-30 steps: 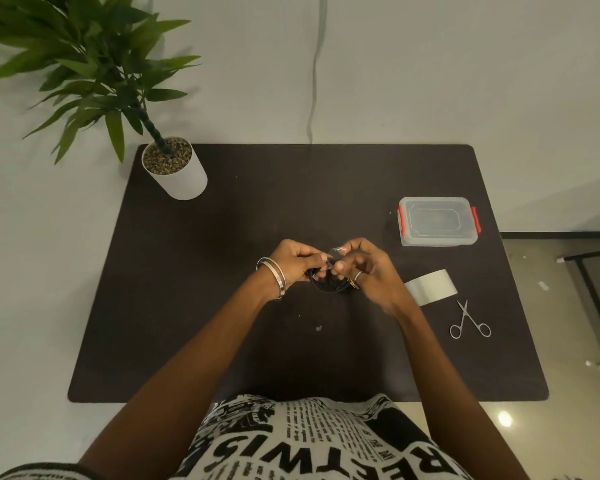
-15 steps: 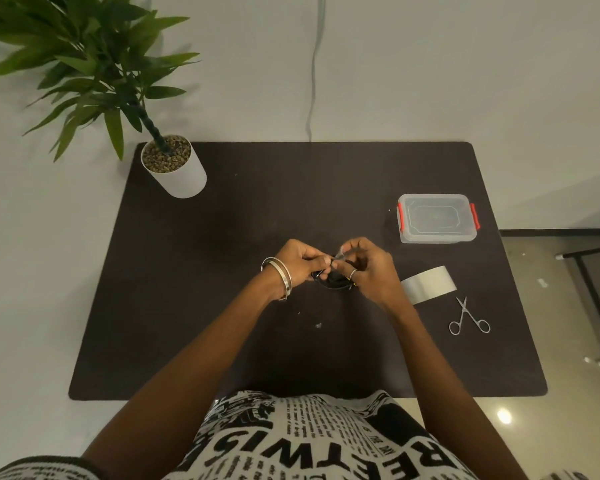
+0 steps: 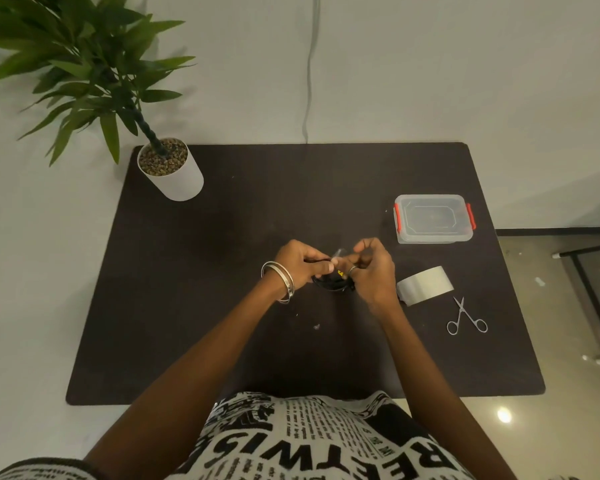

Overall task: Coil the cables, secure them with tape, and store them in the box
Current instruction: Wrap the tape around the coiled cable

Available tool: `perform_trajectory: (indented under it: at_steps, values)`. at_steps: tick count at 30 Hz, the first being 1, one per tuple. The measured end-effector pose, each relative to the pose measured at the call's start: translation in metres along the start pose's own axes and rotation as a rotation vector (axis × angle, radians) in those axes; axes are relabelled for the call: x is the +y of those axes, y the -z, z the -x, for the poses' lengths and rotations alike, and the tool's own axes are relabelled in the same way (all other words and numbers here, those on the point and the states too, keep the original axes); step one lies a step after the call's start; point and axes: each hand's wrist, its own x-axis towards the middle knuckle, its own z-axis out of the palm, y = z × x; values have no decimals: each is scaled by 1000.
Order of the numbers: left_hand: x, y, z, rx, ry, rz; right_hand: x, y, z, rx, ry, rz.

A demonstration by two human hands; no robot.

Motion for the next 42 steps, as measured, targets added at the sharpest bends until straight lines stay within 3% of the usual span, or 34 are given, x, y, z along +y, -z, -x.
perform_trajectory:
  at_steps: [4, 9, 15, 19, 23, 28, 31, 38, 42]
  values:
    - [-3, -4, 0, 24, 39, 65, -2, 5, 1, -44, -7, -88]
    - [-2, -10, 2, 69, 198, 309, -1, 8, 4, -136, 110, -56]
    - [0, -15, 3, 89, 218, 385, -3, 9, 7, -153, 240, 40]
    - [-1, -16, 4, 59, 113, 238, 5, 10, 3, -73, 327, 189]
    - [-7, -16, 4, 57, 32, 103, 10, 12, 1, -99, 427, 367]
    - [-4, -19, 9, 159, -35, 57, 10, 14, 1, -101, 553, 544]
    - [-2, -19, 10, 173, -161, -43, 12, 14, 0, -82, 567, 581]
    - [-8, -29, 4, 222, -435, -600, 12, 12, -2, -100, 566, 654]
    - [-7, -33, 3, 292, -506, -755, 14, 12, -4, -146, 517, 773]
